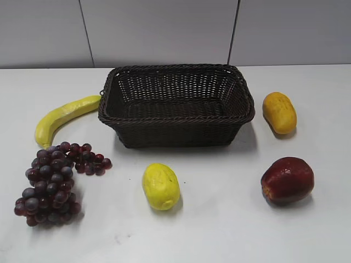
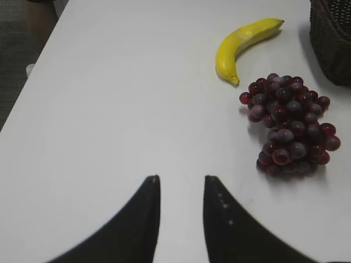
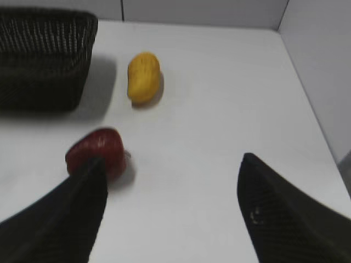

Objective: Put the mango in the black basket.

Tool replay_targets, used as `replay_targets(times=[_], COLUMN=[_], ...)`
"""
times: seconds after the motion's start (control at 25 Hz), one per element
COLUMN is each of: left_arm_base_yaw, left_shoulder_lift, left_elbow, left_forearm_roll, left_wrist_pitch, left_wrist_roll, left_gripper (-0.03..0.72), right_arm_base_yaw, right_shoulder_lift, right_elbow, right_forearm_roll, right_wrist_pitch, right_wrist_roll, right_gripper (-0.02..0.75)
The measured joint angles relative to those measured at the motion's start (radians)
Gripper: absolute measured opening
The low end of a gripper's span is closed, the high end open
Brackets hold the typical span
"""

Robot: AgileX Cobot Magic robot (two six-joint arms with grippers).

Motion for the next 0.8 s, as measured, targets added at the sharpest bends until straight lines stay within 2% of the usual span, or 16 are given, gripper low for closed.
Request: replay_targets(times=[0.2, 0.44, 0.52, 0.64, 0.8], left_arm_base_yaw=[0.0, 0.0, 0.0, 0.0, 0.0], left_shoulder_lift=[0.0, 0.0, 0.0, 0.0, 0.0], left_elbow=[0.0, 0.0, 0.0, 0.0, 0.0], left_forearm_roll=[0.0, 0.0, 0.0, 0.0, 0.0], left_wrist_pitch=[0.0, 0.0, 0.0, 0.0, 0.0], left_wrist_roll=[0.0, 0.0, 0.0, 0.0, 0.0], left_gripper=[0.201, 0.201, 0.201, 0.201, 0.201], right_arm_base_yaw=[0.0, 0.0, 0.0, 0.0, 0.0], right_shoulder_lift=[0.174, 0.515, 0.644, 0.847, 1.121], right_elbow=[0.08, 0.114, 0.1, 0.02, -0.174], right_forearm_roll=[0.0, 0.001, 0.001, 0.001, 0.001], right_wrist_pitch=[-0.448, -0.81, -0.852, -0.834, -0.659], right_wrist_roll=[0.0, 0.0, 0.0, 0.001, 0.001], right_gripper=[0.57, 0.57, 0.57, 0.57, 0.57])
